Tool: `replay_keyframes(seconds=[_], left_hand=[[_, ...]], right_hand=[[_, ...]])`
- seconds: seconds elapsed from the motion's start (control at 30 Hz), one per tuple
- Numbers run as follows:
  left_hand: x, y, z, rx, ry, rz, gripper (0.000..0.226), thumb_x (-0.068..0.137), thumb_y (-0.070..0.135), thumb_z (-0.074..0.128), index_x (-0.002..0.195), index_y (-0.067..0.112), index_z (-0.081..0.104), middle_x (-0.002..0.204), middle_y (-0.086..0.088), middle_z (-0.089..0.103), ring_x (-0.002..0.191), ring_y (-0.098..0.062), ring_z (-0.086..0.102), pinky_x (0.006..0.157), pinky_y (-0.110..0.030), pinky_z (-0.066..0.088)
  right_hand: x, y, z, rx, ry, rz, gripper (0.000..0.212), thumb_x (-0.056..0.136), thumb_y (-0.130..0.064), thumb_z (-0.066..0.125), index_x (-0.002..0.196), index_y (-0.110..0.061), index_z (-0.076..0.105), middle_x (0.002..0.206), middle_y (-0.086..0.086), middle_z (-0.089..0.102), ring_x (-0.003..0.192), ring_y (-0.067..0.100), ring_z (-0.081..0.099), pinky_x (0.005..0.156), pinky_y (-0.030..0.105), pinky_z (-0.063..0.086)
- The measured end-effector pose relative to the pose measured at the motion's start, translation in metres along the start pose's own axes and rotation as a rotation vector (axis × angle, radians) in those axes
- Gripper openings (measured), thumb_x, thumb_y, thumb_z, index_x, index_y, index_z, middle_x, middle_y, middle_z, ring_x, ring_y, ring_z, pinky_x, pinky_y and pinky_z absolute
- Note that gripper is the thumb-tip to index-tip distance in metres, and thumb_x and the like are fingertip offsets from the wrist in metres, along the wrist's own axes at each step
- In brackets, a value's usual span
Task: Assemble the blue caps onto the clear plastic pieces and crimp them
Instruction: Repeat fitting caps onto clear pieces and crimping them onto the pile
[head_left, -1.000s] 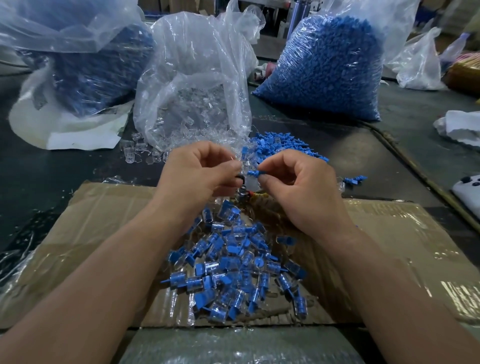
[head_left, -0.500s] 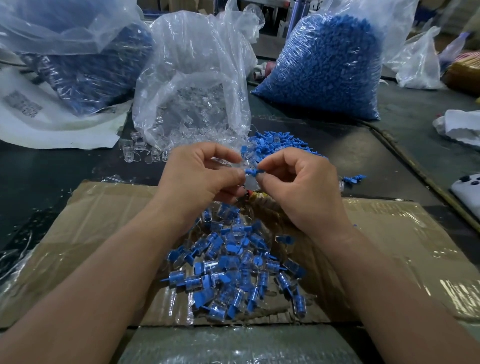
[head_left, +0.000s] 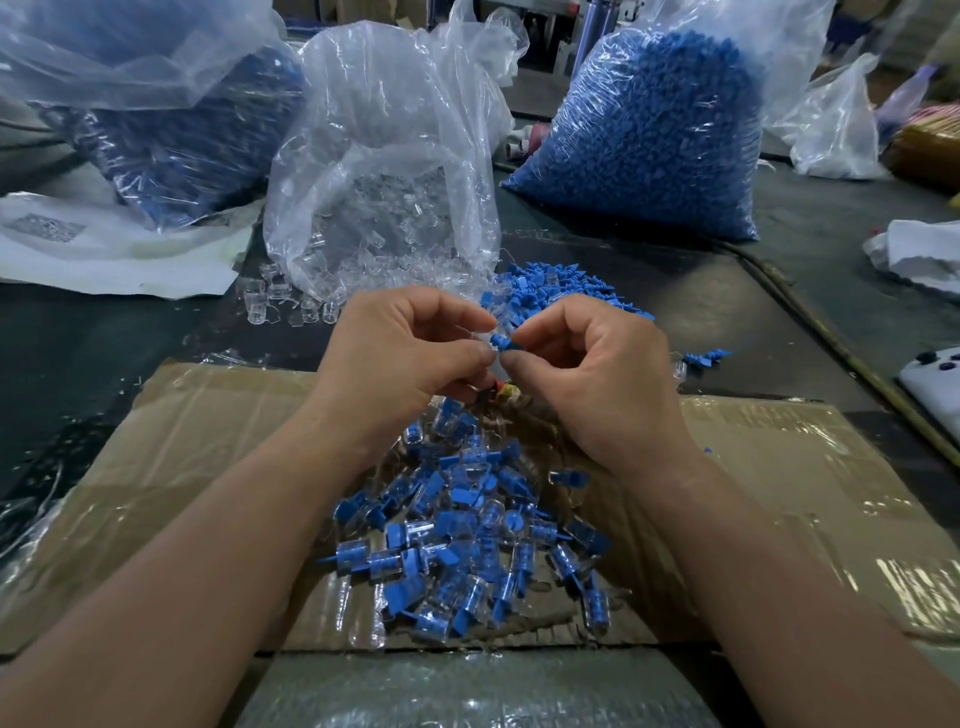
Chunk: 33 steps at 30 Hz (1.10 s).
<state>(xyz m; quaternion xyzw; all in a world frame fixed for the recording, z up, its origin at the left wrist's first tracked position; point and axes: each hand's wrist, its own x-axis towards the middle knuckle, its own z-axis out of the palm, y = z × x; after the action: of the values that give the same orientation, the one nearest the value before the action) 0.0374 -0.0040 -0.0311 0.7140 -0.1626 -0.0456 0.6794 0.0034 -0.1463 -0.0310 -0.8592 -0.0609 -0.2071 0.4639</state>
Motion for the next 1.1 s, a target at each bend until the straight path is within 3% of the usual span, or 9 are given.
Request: replay_keyframes(seconds=[0.17,0.37,0.5,0.77,0.93,1.1], left_hand=[[-0.0028,0.0023,0.0051,0.114,-0.038,0.078,0.023,0.075,-0.006,0.068,0.075,0.017,0.068,0.070,-0.004,0.069,0.057,-0.011,0.066,0.055,-0.018,0.054],[0.0000,0.0035,-0.0020,-0.033,-0.021,0.005,0.018,0.077,-0.007,0.064,0.076,0.011,0.066,0.062,-0.007,0.069,0.053,-0.013,0.064,0.052,-0.021,0.054],[-0.0006,0.0054,-0.0020,-0.114,-0.060,-0.061,0.016,0.076,-0.010,0.062,0.077,0.006,0.065,0.059,-0.008,0.068,0.049,-0.014,0.063,0.047,-0.021,0.052],[-0.0006,0.0050,-0.0023,-0.131,-0.065,-0.076,0.012,0.077,-0.004,0.063,0.073,0.008,0.063,0.054,-0.004,0.065,0.046,-0.013,0.060,0.043,-0.019,0.049],[0.0020,0.0042,-0.0042,-0.154,-0.079,-0.103,0.013,0.075,-0.006,0.062,0.071,0.006,0.062,0.052,-0.005,0.063,0.042,-0.012,0.058,0.039,-0.017,0.044],[0.0021,0.0030,-0.0043,-0.220,-0.143,-0.117,0.007,0.068,0.007,0.063,0.075,0.006,0.063,0.056,-0.008,0.066,0.046,-0.014,0.061,0.041,-0.018,0.048]], right_hand=[[0.0001,0.0025,-0.0002,-0.007,0.021,0.025,0.025,0.070,-0.007,0.073,0.064,-0.025,0.058,0.054,-0.012,0.058,0.050,-0.002,0.056,0.045,0.008,0.039],[-0.0001,0.0009,-0.0005,0.034,0.002,-0.039,0.020,0.072,-0.020,0.076,0.080,-0.029,0.060,0.073,-0.015,0.062,0.071,-0.002,0.062,0.064,0.010,0.049],[-0.0011,-0.0006,-0.0002,0.061,0.001,-0.089,0.021,0.073,-0.023,0.073,0.091,-0.029,0.064,0.078,-0.020,0.063,0.076,-0.003,0.064,0.068,0.009,0.049],[-0.0011,0.0008,-0.0004,0.146,-0.058,-0.132,0.023,0.075,-0.011,0.073,0.093,-0.023,0.065,0.084,-0.013,0.066,0.080,0.004,0.066,0.075,0.020,0.053],[-0.0005,0.0017,-0.0035,0.167,-0.125,-0.132,0.026,0.072,-0.007,0.074,0.092,-0.021,0.065,0.087,-0.010,0.067,0.082,0.004,0.066,0.078,0.020,0.053],[-0.0006,0.0013,-0.0064,0.144,-0.077,-0.139,0.027,0.070,-0.009,0.074,0.085,-0.028,0.064,0.082,-0.014,0.066,0.079,0.001,0.066,0.073,0.015,0.051]])
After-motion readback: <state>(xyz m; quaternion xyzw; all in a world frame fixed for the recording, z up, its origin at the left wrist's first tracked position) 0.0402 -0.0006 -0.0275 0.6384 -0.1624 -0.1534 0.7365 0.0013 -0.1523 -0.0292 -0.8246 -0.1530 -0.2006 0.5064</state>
